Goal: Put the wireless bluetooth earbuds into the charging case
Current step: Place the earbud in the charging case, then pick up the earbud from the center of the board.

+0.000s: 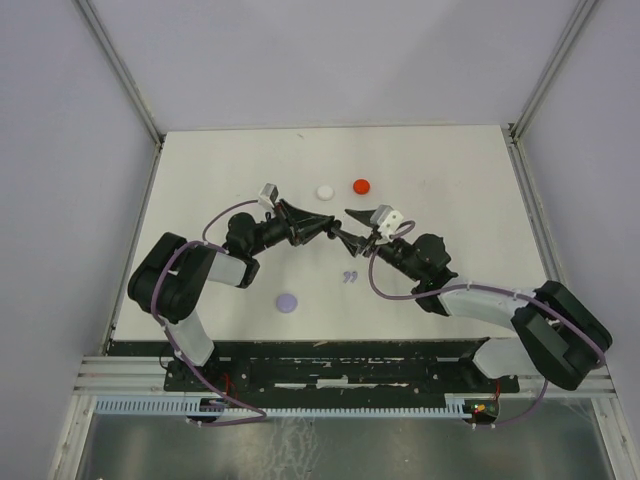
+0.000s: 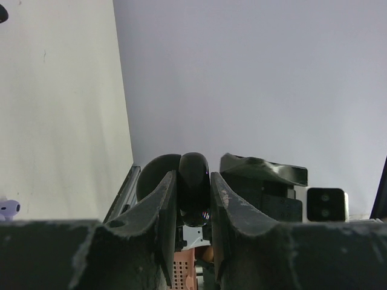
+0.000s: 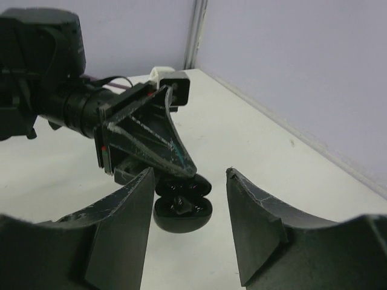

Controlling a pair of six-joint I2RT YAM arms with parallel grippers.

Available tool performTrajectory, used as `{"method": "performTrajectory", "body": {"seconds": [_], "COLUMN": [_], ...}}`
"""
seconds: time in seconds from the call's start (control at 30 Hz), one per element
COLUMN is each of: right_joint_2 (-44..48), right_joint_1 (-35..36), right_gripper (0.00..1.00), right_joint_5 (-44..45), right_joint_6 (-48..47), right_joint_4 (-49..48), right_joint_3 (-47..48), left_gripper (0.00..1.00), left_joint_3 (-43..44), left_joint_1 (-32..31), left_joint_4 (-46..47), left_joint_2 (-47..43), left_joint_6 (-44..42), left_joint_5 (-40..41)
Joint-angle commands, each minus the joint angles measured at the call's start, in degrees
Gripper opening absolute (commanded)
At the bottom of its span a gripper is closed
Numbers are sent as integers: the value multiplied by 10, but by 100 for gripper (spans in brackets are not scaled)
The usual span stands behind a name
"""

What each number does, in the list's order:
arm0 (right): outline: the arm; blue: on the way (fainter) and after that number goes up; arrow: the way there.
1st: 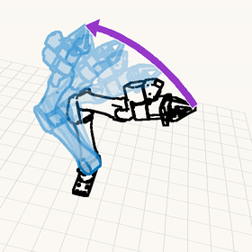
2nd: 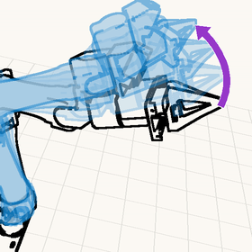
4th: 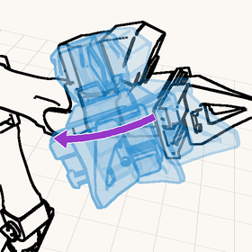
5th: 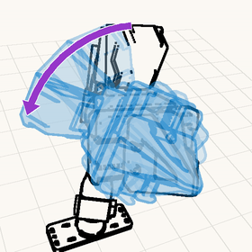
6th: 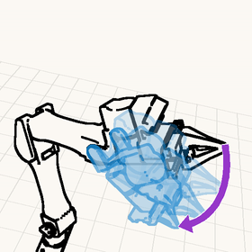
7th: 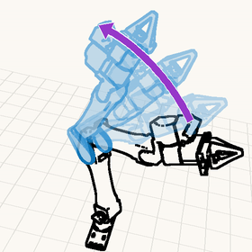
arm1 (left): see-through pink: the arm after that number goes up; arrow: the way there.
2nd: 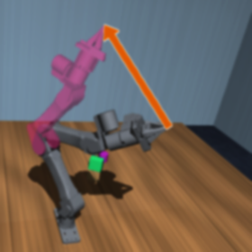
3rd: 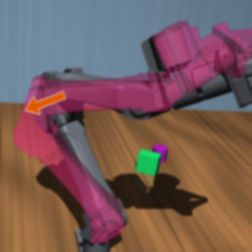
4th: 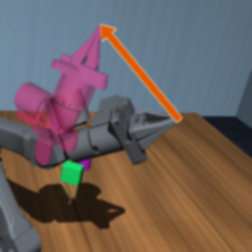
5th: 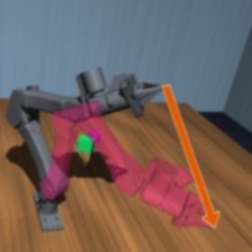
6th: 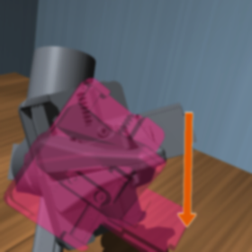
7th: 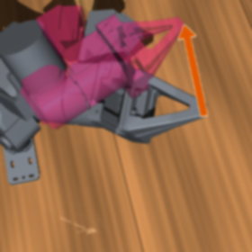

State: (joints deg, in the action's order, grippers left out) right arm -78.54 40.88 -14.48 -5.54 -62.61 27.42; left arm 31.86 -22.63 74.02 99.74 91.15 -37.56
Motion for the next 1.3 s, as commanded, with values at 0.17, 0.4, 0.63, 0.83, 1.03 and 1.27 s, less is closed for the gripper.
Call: {"method": "performTrajectory", "body": {"seconds": [0.17, 0.4, 0.63, 0.83, 1.03, 1.27], "right_joint_2": [120, 53, 37, 28, 22, -9], "right_joint_1": [4, 4, 5, 12, 25, 42], "right_gripper": [63, 68, 68, 68, 68, 68], "right_joint_5": [290, 328, 295, 259, 230, 227], "right_joint_6": [97, 136, 136, 142, 142, 144], "right_joint_4": [485, 687, 706, 708, 700, 693], "right_joint_3": [181, 279, 296, 303, 311, 333], "left_gripper": [3, 3, 3, 3, 3, 3], "left_joint_3": [2, 7, 8, 9, 10, 11], "left_joint_1": [1, 1, 0, 0, -1, -2], "left_joint_4": [3, -31, -75, -83, -78, -72], "left_joint_2": [19, 6, -17, -21, -16, -12], "left_joint_6": [-52, -68, -91, -95, -95, -91], "left_joint_5": [42, 74, 90, 88, 83, 79]}}
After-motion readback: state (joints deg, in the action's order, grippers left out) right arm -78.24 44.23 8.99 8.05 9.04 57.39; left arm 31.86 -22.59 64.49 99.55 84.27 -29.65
